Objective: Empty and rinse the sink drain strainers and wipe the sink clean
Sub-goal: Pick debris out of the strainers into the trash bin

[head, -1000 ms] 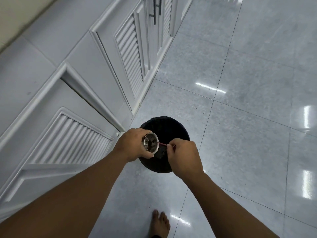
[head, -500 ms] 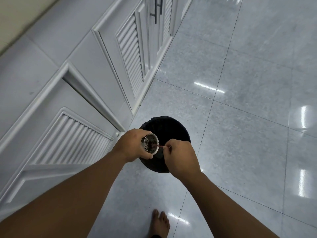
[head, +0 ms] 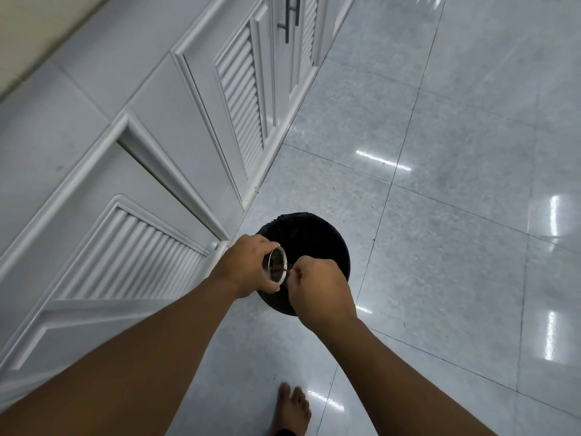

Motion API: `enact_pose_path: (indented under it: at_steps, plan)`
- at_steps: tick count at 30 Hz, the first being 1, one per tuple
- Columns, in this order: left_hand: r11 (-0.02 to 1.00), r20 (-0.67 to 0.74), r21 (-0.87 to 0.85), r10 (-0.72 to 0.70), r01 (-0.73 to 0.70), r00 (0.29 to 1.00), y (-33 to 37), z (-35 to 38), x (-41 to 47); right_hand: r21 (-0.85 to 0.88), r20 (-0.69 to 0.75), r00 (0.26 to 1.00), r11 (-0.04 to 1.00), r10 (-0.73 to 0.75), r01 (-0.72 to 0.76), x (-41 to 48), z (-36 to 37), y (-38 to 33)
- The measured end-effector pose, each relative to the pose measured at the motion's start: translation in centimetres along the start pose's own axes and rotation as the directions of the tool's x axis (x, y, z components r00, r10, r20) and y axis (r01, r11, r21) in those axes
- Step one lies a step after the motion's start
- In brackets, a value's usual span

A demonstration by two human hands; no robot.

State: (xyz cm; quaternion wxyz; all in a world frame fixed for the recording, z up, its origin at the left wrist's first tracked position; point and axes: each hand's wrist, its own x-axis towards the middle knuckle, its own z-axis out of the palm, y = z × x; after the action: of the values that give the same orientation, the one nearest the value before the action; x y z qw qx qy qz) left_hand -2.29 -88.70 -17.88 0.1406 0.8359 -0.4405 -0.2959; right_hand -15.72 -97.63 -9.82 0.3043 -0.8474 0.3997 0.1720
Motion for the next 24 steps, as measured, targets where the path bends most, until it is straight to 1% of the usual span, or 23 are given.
enact_pose_path:
  at_steps: [3,7,9,11,14,16,18,20,22,24]
  plan:
    - [0.999,0.029,0.052,-0.005,0.003,1.0,0.4,0.1,0.1,-0.004,0.079,0.997,1.0,-0.003,0.003,0.0,0.2,-0.2]
    - [0.996,0.044,0.077,-0.051,0.048,0.998,0.6,0.2,0.0,0.006,0.059,0.996,0.998,0.068,-0.068,0.0,-0.7,1.0]
    - [0.993,0.05,0.099,-0.067,0.062,0.996,0.6,0.3,0.0,0.006,0.028,0.997,0.997,0.078,-0.078,-0.3,-0.9,1.5]
    - [0.993,0.054,0.097,-0.077,0.071,0.996,0.8,0.6,0.0,0.024,0.004,0.998,0.998,0.058,-0.058,-0.8,-0.9,1.5]
    - [0.993,0.051,0.095,-0.07,0.065,0.996,1.2,1.0,-0.2,0.027,0.076,0.997,1.0,0.003,-0.005,-1.1,0.0,1.0]
    - [0.994,0.048,0.092,-0.067,0.062,0.997,1.4,1.1,-0.2,0.029,0.104,0.995,1.0,0.009,-0.013,-0.9,0.5,1.2]
    - [0.994,0.06,0.089,-0.073,0.068,0.996,1.6,1.0,-0.2,0.047,0.073,0.995,0.996,0.069,-0.073,-0.7,0.4,2.0]
    - [0.993,0.071,0.085,-0.085,0.079,0.994,1.5,0.8,-0.2,0.08,-0.002,0.993,0.99,0.117,-0.117,-0.8,0.1,2.9]
    - [0.992,0.075,0.089,-0.097,0.09,0.992,1.5,0.6,-0.3,0.106,-0.049,0.993,0.989,0.107,-0.101,-1.3,-0.1,3.1]
    - [0.993,0.068,0.079,-0.095,0.09,0.993,1.8,0.8,-0.3,0.107,-0.004,0.999,0.993,0.05,-0.049,-1.7,0.1,2.8]
